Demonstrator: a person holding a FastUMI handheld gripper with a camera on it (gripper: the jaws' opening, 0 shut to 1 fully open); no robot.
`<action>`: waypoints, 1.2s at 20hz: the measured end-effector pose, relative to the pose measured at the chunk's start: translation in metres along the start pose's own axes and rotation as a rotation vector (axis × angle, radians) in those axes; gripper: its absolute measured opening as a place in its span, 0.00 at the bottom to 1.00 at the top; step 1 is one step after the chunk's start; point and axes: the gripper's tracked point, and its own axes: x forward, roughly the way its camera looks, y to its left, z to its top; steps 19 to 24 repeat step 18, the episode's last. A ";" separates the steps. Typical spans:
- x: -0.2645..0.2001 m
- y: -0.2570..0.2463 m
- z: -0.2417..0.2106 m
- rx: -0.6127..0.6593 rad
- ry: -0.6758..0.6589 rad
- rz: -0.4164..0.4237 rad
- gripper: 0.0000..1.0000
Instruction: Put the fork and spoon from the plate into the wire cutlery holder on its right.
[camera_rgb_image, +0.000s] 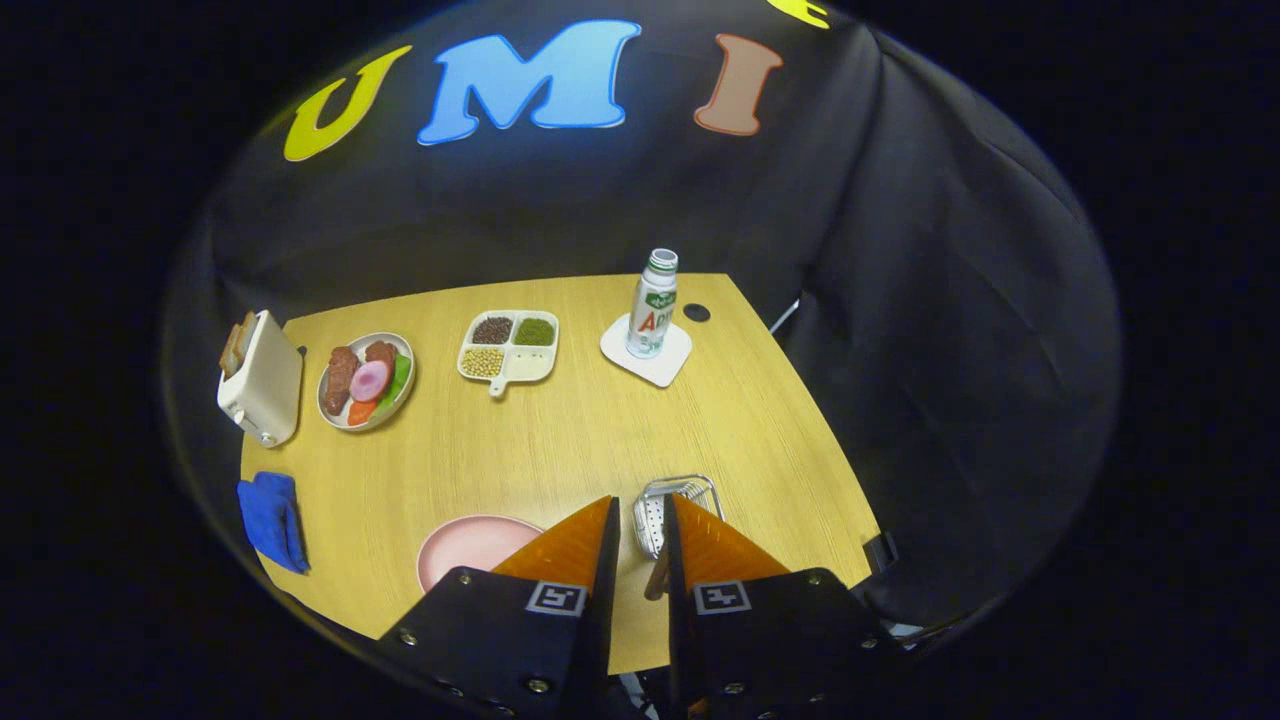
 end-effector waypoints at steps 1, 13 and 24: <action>-0.003 0.009 0.002 -0.014 -0.027 0.008 0.25; -0.043 0.100 0.009 -0.071 -0.219 0.140 0.25; -0.051 0.106 0.012 -0.057 -0.276 0.148 0.24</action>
